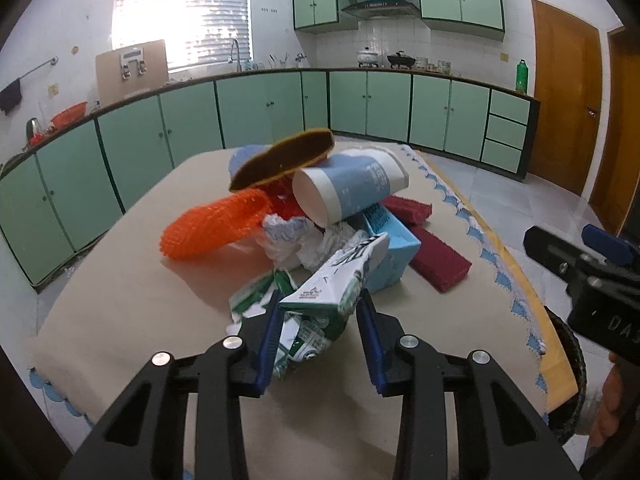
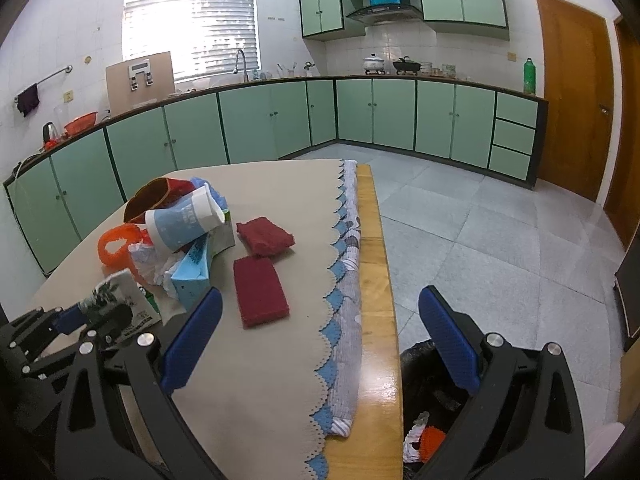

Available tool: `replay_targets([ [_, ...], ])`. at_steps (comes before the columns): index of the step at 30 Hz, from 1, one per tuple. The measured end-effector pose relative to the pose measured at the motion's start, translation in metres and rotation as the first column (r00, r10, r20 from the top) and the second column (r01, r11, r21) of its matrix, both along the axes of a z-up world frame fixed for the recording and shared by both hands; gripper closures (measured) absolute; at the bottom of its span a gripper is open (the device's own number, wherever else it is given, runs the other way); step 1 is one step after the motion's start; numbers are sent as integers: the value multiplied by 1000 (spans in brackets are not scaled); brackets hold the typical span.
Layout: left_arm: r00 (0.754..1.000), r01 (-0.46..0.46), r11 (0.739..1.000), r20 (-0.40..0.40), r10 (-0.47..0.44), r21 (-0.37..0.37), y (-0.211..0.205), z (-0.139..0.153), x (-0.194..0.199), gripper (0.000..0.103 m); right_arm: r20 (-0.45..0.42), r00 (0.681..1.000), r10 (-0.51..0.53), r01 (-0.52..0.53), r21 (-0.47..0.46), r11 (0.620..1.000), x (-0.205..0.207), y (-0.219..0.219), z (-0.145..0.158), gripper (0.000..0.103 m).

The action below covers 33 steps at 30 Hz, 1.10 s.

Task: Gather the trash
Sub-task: 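Grasp the green-and-white paper carton with the left tool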

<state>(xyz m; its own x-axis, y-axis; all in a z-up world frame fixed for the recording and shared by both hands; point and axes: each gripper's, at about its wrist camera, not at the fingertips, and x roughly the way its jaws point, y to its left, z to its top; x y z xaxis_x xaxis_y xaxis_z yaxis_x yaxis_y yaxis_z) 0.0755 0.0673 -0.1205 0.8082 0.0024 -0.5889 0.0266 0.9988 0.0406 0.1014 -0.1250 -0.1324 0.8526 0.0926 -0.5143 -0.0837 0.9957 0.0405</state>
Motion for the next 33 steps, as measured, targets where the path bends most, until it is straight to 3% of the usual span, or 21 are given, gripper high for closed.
replay_targets([
  [13, 991, -125, 992, 45, 124, 4, 30, 24, -12, 68, 6, 998, 62, -62, 6, 998, 5, 19, 5, 7],
  [19, 980, -194, 981, 47, 193, 15, 45, 24, -7, 68, -29, 996, 80, -81, -11, 997, 23, 31, -8, 8],
  [24, 972, -230, 973, 47, 229, 29, 49, 16, -1, 68, -87, 991, 100, -104, -40, 994, 37, 36, -25, 20],
  [33, 969, -247, 969, 18, 246, 29, 47, 6, 9, 68, -164, 980, 116, -129, -69, 989, 59, 38, -41, 30],
])
